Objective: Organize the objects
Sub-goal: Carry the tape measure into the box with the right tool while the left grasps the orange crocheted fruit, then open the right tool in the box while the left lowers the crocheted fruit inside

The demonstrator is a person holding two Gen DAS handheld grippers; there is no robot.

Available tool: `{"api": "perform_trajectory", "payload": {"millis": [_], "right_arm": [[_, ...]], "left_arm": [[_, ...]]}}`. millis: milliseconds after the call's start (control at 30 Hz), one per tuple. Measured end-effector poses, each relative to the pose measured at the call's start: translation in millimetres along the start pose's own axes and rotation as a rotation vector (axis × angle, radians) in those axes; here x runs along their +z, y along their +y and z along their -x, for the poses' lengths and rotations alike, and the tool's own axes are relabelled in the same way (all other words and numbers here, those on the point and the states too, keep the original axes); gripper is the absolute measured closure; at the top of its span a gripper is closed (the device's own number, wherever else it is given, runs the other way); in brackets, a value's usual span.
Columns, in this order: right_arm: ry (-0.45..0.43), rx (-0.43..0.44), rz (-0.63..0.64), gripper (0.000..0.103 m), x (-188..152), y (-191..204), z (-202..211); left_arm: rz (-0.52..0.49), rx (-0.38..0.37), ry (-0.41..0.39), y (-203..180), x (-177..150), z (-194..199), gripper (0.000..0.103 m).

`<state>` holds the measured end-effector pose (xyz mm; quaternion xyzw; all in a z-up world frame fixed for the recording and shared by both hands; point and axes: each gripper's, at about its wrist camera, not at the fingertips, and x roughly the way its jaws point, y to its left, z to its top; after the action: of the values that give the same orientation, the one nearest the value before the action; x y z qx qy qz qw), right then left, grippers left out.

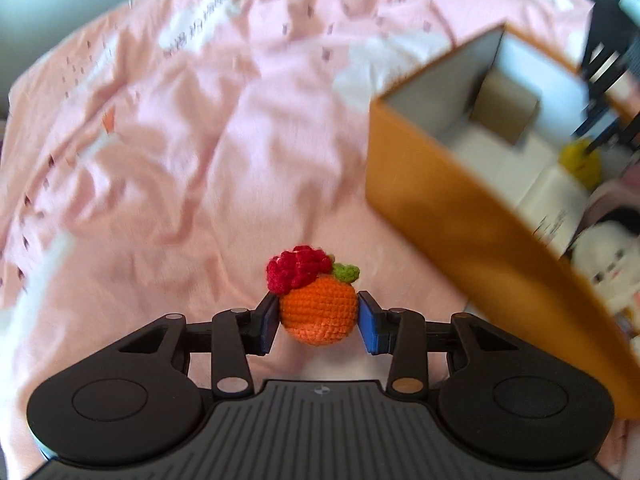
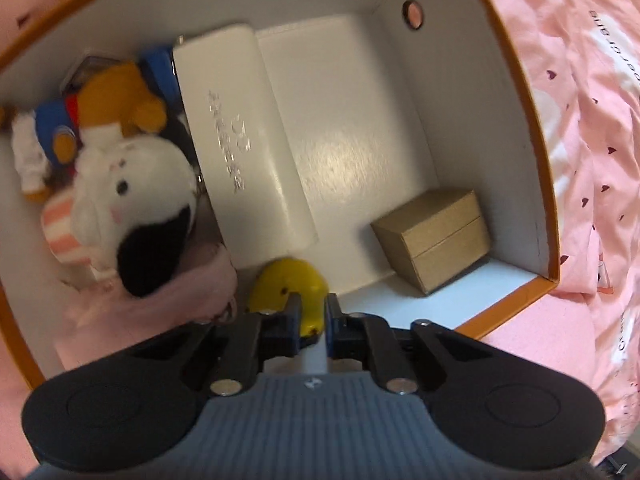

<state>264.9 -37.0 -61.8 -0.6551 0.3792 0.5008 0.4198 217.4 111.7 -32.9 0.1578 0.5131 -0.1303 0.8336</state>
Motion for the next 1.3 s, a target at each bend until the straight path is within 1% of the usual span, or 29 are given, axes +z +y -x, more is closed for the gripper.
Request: {"api": "perform_trajectory", "payload": {"millis": [100,167,233,333,433,500,600,733,833,900,967,1067,1167,1300], "right_arm": [[0.014,0.024,0.010,0.090,2,-2,-5],[0.009,0.024,0.015,0.090,3,-2,-5],[0.000,0.004,0.025,0.090,2,-2,-2],[-0.037,-0.024,-0.001,0.090,1,-5,6],[-0.032,-0.077,0.022,0.090,1,0,3],[-0.019,-0.103,0.031,0.090,1,2,-3],[-0.037,-0.067,0.017,0.090,-2,0,-6],[-0.057,-0.088,0.036,0.090,-4,4,-11],[-0.059,-0.112,0.044,0.090,-6,3,-1],[-0.067,-0.092,0.060,0.090,-11,4,11],[-0.053,-0.059,0.090,0.090,-15,6,20],[-0.012,-0.033,0.142,0.090,-19,14,24],[0.022,-0.028,0.177,0.090,-20,20,18],[0.029,-0.035,0.187,0.090,-18,21,6]], "left_arm": [[-0.011,-0.024,-0.057,-12,12,16,0.057],[-0.031,-0.041,-0.092,-18,19,24,0.057],[-0.055,-0.051,-0.126,-27,27,35,0.057],[-0.076,-0.071,-0.162,-43,34,47,0.057],[-0.092,-0.100,-0.179,-54,44,47,0.057],[-0.103,-0.112,-0.182,-62,49,45,0.057],[-0.109,-0.135,-0.181,-74,52,41,0.057],[-0.127,-0.155,-0.170,-85,55,35,0.057],[-0.130,-0.170,-0.162,-89,57,31,0.057],[-0.134,-0.180,-0.157,-93,58,29,0.057],[-0.140,-0.192,-0.154,-98,59,26,0.057],[-0.152,-0.214,-0.148,-106,62,20,0.057],[-0.154,-0.223,-0.138,-113,63,12,0.057],[-0.146,-0.239,-0.124,-117,63,6,0.057]]}}
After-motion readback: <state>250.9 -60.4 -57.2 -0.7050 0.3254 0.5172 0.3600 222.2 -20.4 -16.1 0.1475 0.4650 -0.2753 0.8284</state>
